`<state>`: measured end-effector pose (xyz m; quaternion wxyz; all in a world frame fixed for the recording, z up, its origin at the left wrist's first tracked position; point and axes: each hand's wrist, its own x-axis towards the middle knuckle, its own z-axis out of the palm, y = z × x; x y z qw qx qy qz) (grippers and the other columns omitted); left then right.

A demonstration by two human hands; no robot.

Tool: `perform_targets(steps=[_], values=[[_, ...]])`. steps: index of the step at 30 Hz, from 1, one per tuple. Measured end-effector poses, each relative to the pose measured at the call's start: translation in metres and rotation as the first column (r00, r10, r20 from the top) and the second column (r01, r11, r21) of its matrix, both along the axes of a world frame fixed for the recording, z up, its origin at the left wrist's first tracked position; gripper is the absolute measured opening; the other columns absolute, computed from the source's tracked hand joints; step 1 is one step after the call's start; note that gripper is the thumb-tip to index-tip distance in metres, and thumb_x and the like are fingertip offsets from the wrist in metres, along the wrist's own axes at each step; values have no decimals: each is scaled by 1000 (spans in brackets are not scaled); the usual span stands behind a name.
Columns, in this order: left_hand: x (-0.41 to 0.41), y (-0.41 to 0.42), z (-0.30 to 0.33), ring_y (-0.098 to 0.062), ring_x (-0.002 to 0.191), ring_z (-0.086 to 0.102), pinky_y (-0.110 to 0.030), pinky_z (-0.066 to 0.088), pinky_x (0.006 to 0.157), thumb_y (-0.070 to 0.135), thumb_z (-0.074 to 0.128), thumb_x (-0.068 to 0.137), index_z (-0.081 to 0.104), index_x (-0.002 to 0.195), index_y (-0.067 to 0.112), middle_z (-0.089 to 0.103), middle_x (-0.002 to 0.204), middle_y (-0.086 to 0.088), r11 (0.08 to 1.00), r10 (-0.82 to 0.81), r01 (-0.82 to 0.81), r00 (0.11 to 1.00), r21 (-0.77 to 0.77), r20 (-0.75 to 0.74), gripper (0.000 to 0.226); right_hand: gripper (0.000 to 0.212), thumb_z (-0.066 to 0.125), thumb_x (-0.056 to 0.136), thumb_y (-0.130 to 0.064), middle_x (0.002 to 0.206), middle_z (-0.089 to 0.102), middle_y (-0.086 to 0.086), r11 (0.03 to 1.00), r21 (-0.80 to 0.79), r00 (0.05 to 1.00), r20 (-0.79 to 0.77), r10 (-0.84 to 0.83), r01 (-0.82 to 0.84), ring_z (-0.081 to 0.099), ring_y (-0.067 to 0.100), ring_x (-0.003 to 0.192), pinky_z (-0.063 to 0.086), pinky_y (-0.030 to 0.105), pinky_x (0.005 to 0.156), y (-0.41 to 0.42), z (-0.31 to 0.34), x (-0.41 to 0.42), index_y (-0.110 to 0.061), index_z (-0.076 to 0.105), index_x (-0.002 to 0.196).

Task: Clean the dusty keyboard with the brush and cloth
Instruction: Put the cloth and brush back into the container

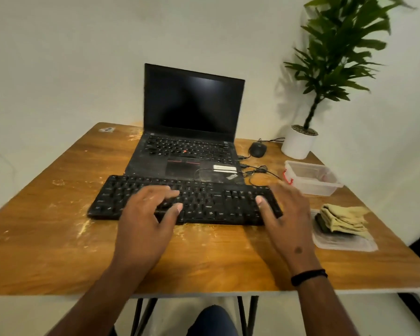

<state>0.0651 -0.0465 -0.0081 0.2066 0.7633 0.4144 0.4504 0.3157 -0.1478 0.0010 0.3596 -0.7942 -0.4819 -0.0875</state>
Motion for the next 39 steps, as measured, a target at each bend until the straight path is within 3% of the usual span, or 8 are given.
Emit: perform_targets(steps=[3,7,11,16,22,31,36,39], values=[[43,-26,19,-3,86,68,-13,52,73,20,75,89,76,103,24,73,90,10,952,-142,205,954,-227,265,14,35,67,93,-27,131,59,-1,926,334,979,-155,-131,177,51,22,126,45,44,105,-28,11,44,-20,64,127],[114,-45,37,-19,73,74,-38,62,69,21,73,92,77,92,20,77,81,-2,754,-283,454,876,-474,390,5,27,64,94,-29,118,66,7,754,457,872,-366,-324,472,62,20,105,52,38,90,-69,22,110,-15,67,116],[197,-61,44,-28,66,74,-53,62,75,30,72,93,75,89,6,76,76,-11,572,-389,508,859,-644,332,24,28,62,97,-34,110,68,8,796,225,795,-414,-443,561,62,23,99,44,30,85,-90,18,154,-12,67,112],[276,-64,41,-27,58,74,-33,61,55,50,75,87,58,127,3,74,91,-22,443,-445,450,861,-775,246,63,35,55,97,-51,97,65,3,902,-109,781,-464,-418,417,62,21,88,49,34,77,-87,17,174,-17,65,98],[307,-62,27,-22,54,72,-24,54,45,38,85,80,62,118,-1,74,92,-20,458,-406,411,885,-788,226,59,21,67,93,-41,85,64,-5,935,-97,825,-446,-348,341,58,6,77,42,21,59,-86,6,172,-20,68,87],[307,-67,28,-18,52,69,-32,62,59,21,89,75,70,92,0,75,73,-12,522,-405,451,878,-723,255,32,7,75,87,-20,84,70,1,952,10,862,-427,-273,306,66,17,80,51,26,63,-84,12,168,-16,71,84],[305,-51,54,-12,51,63,-24,56,48,13,81,83,70,95,0,73,74,-11,485,-448,586,804,-649,391,20,3,72,88,-9,83,71,3,938,246,782,-622,-41,245,68,14,77,53,22,60,-75,31,175,-9,71,86],[314,-29,75,-13,59,68,-22,54,47,14,80,84,71,93,5,76,83,-11,522,-469,631,774,-574,424,15,7,67,93,-9,85,71,6,896,389,632,-755,177,213,71,19,81,58,33,71,-57,51,189,-11,65,86]])
